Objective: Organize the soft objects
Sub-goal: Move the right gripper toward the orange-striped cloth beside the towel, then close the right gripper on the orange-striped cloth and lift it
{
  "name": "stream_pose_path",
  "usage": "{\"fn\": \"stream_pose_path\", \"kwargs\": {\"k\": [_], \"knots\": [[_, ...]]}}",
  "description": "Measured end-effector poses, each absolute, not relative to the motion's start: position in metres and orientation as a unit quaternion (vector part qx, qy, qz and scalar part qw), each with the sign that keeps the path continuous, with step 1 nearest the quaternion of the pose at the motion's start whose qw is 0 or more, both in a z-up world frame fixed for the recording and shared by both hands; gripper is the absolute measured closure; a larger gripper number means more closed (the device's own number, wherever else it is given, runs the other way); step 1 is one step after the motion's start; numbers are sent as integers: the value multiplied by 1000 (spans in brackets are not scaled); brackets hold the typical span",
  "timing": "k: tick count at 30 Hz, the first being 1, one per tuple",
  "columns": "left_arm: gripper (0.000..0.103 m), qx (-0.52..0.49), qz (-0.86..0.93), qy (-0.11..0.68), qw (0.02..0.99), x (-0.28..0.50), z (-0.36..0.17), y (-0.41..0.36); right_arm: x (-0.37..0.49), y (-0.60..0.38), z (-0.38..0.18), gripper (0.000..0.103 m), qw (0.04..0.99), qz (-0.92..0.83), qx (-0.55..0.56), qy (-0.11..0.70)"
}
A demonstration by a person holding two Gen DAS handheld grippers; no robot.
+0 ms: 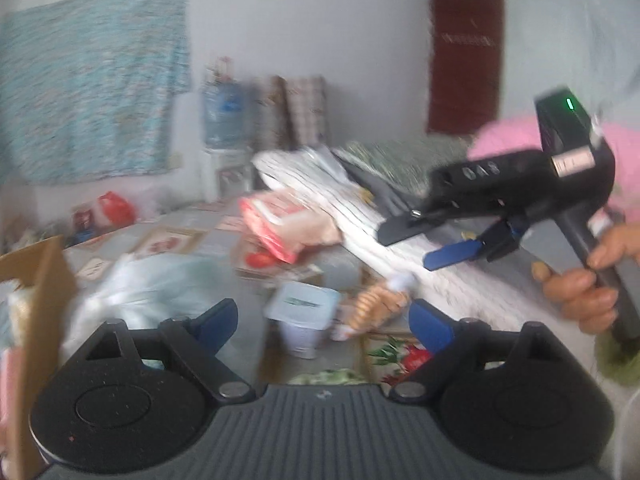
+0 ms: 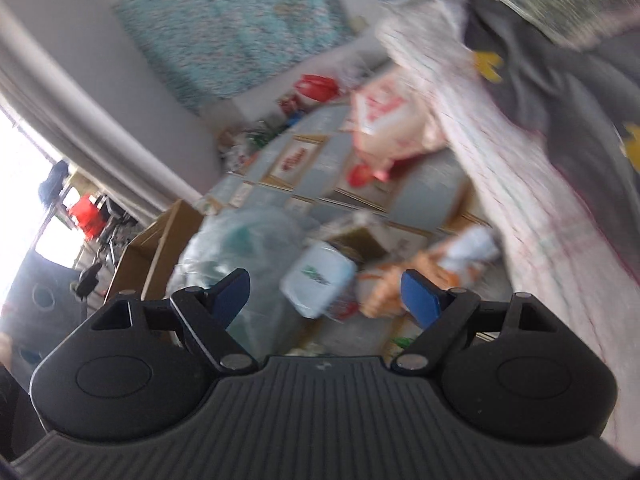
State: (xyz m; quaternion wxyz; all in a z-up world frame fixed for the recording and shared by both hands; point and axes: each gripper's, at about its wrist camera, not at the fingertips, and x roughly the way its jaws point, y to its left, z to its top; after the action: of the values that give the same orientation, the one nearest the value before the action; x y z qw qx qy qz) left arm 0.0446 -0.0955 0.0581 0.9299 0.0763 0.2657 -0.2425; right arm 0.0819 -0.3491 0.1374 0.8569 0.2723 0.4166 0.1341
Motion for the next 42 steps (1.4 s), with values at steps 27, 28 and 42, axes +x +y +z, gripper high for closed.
{"fn": "stream_pose_path", "kwargs": {"k": [27,28,42], "knots": [[58,284,-249,331,865,132,-36,-234,121,-386,45,29,799,100,382,454],[63,288,-245,330,865,133,-37,-235,121,-386,45,29,799,101,382,453],[71,220,-252,311,889,119,1,-219,111,-399,46,43,795,111,432,412]]}}
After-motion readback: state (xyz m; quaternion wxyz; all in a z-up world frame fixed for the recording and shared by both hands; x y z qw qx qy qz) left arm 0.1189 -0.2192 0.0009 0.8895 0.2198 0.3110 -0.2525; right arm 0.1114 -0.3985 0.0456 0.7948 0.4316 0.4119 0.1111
